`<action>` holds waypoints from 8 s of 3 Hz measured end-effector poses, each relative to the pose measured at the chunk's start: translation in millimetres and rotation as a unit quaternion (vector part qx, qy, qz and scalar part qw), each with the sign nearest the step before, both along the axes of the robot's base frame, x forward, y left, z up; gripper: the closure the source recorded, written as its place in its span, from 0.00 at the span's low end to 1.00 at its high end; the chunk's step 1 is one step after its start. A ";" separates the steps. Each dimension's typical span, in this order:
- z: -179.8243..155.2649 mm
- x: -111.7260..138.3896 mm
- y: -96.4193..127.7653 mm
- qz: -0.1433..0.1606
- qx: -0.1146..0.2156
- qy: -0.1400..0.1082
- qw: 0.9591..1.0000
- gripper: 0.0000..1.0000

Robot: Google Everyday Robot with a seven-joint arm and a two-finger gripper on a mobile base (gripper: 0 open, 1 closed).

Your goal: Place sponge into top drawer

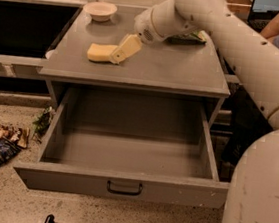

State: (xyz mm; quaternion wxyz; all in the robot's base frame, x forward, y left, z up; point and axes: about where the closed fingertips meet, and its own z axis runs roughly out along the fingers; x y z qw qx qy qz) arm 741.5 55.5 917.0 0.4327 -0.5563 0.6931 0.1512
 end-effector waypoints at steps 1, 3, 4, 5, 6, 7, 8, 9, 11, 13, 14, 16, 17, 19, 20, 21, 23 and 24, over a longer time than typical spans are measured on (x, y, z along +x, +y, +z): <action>-19.2 10.9 23.7 -0.011 0.030 0.005 0.999 0.00; -42.9 37.8 35.9 -0.044 0.083 -0.009 0.996 0.00; -51.9 50.3 45.3 -0.041 0.098 -0.008 0.994 0.00; -61.3 59.7 54.5 -0.035 0.107 0.001 0.994 0.00; -70.6 65.8 61.1 -0.031 0.111 0.013 0.993 0.00; -78.9 67.6 63.9 -0.031 0.111 0.025 0.993 0.19; -81.0 66.6 64.9 -0.030 0.115 0.031 0.992 0.43; -77.3 61.8 64.8 -0.027 0.138 0.035 0.989 0.66; -8.1 25.1 42.3 -0.010 0.152 -0.032 0.988 1.00; -7.6 26.1 43.5 0.002 0.156 -0.030 0.987 1.00; 2.6 -7.6 44.3 0.051 0.131 -0.036 0.989 1.00; 8.1 -101.7 28.0 0.070 0.057 -0.042 0.995 1.00; -20.8 -130.5 24.0 0.066 0.049 -0.015 0.997 1.00; -42.3 -137.2 23.9 0.060 0.034 0.005 0.998 1.00; -73.7 -151.8 15.7 0.025 0.021 0.030 0.999 1.00; -125.7 -168.1 9.1 -0.012 0.000 0.067 0.998 1.00; -178.1 -175.3 -1.1 -0.046 0.007 0.104 0.993 1.00; -197.6 -163.4 -16.1 -0.080 0.000 0.099 0.992 1.00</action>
Offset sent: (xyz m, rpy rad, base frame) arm 0.0387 0.0334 -0.0495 0.1783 -0.0182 -0.1256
